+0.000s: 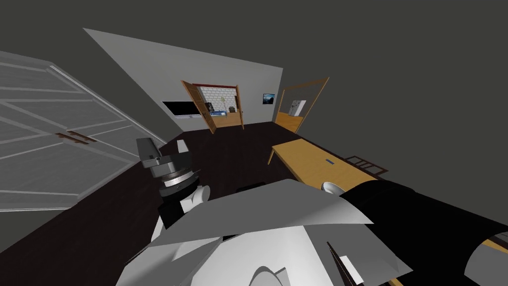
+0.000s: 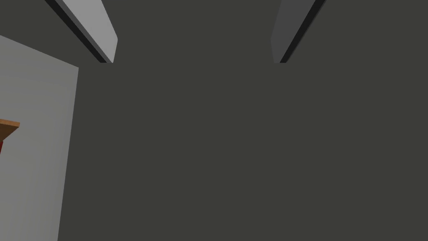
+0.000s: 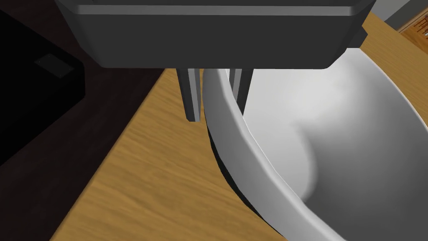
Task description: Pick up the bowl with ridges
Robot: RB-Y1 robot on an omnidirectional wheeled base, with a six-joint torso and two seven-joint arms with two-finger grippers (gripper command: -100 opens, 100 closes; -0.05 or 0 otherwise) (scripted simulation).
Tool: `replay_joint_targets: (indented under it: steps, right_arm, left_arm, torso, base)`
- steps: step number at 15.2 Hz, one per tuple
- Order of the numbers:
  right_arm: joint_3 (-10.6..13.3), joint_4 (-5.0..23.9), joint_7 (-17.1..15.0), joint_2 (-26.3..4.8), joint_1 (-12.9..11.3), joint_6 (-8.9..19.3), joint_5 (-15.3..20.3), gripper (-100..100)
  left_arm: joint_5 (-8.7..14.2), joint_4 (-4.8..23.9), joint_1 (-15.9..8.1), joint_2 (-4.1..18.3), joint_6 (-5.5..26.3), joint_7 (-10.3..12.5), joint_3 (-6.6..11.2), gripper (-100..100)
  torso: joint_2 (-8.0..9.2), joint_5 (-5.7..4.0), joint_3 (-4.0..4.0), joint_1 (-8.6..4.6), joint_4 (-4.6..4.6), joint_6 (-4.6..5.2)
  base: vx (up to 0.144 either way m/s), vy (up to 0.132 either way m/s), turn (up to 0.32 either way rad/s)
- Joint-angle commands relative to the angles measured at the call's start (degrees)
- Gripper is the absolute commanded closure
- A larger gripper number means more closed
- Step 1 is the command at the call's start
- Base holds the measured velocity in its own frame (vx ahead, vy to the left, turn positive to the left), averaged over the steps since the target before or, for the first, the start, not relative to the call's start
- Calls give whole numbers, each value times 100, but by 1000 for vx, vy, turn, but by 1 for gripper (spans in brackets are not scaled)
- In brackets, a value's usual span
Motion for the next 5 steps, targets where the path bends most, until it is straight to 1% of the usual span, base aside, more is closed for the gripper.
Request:
replay_joint_targets:
  steps: [1,2,3,4,5]
  right_arm:
    - [-9,-158,-168,-144,111,-81,75,100]
    - [-9,-158,-168,-144,111,-81,75,100]
    - [-9,-158,-168,-144,111,-81,75,100]
    - [-83,-231,-222,-286,164,-207,108,100]
    - [-16,-172,-169,-182,112,-111,98,100]
  left_arm:
    - [0,0,0,0,0,0,0,0]
    - [0,0,0,0,0,0,0,0]
    - [0,0,0,0,0,0,0,0]
    - [0,0,0,0,0,0,-1,0]
    - [0,0,0,0,0,0,0,0]
  torso:
    - [0,0,0,0,0,0]
    - [2,5,1,19,-1,2]
    - [1,6,1,28,-1,1]
    - [0,7,0,25,0,-1]
    - [0,10,0,29,0,-1]
  base:
    - [-6,96,-84]
    - [-1,84,-47]
    - [-2,54,-10]
    - [-6,72,-35]
    - [-5,54,-25]
